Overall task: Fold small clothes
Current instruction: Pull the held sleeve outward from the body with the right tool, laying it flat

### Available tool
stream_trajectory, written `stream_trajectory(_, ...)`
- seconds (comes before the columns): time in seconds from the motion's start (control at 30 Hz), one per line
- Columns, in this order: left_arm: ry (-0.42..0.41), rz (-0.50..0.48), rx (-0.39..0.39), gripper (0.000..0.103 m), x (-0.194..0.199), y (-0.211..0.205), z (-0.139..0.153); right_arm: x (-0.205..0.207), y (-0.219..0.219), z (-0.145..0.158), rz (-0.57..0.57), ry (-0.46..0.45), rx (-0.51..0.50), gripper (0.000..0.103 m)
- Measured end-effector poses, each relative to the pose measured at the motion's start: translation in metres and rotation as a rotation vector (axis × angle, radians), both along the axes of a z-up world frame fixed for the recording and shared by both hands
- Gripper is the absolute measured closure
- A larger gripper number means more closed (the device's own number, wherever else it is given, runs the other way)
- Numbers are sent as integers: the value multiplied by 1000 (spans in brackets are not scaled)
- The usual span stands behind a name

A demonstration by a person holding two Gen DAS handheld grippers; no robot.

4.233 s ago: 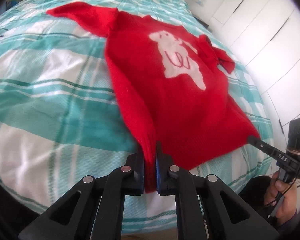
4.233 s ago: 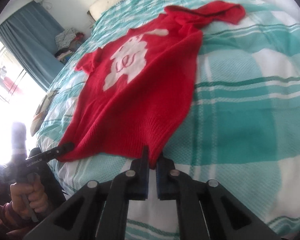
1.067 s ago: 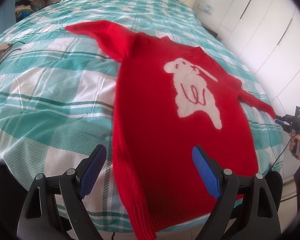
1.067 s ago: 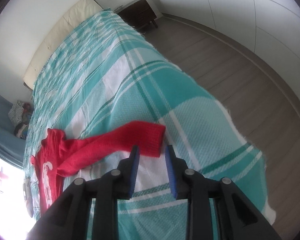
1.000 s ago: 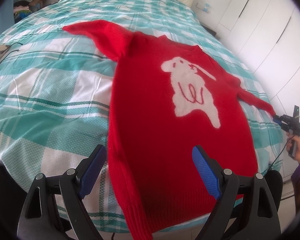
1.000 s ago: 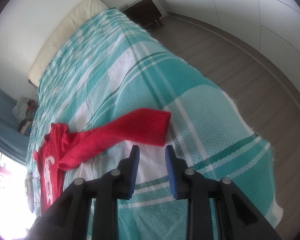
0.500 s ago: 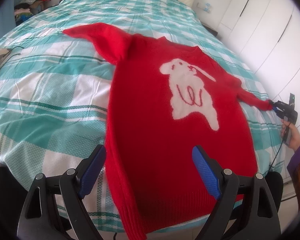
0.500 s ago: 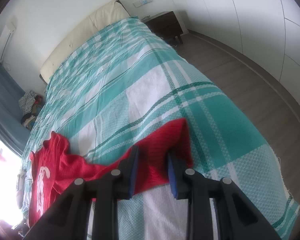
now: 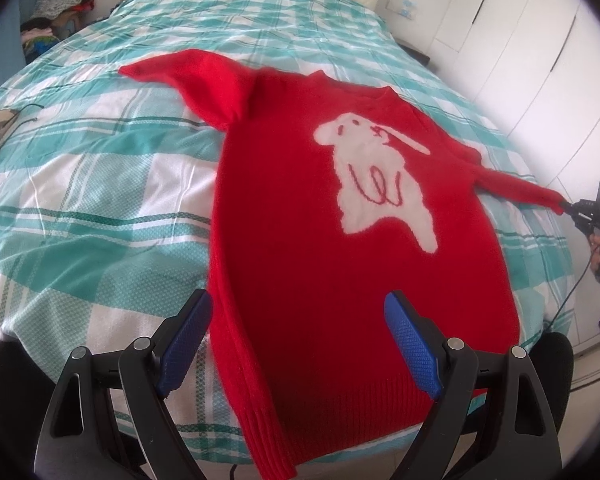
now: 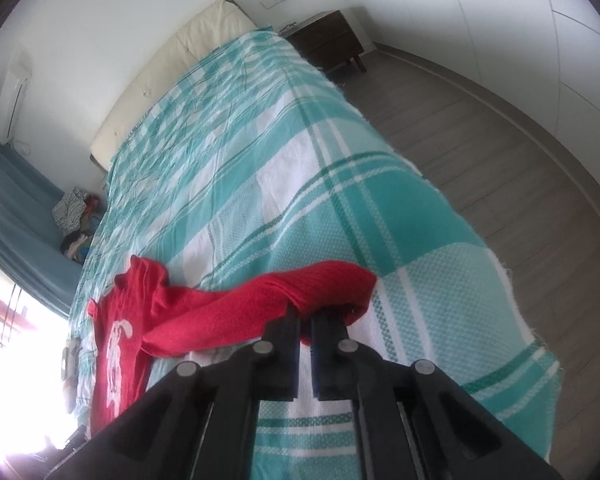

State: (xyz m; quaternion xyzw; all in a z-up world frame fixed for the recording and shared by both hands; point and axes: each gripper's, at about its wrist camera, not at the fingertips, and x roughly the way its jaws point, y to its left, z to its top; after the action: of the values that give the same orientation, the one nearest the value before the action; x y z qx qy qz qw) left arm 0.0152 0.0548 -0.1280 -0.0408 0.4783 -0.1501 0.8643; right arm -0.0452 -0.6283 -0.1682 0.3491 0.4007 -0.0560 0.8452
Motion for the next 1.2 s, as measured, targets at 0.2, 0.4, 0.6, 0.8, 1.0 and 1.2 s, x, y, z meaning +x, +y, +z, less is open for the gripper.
stream_trajectory(0.2,13,5,-3,14,-1,3,-4,-2,13,-33,52,372,-101,99)
stream_trajectory(0.4,0,-1,37,14,-3,8,-2,-10,16,-16,21,368,-161,70)
stream_trajectory(0.6,11,17,14,14,6,8,-7,50,89,44,235,200,-313,60)
stream_trajectory(0.8,-15,-6,-1,14,6,-7,2,170,206,21,548,69,-330,48)
stream_trajectory(1.0,-26,4,43,14,9,3,-5,231,232,-44,723,191,-330,53)
stream_trajectory(1.2,54,55,7,14,18,17,-30,253,228,-32,578,189,-501,101)
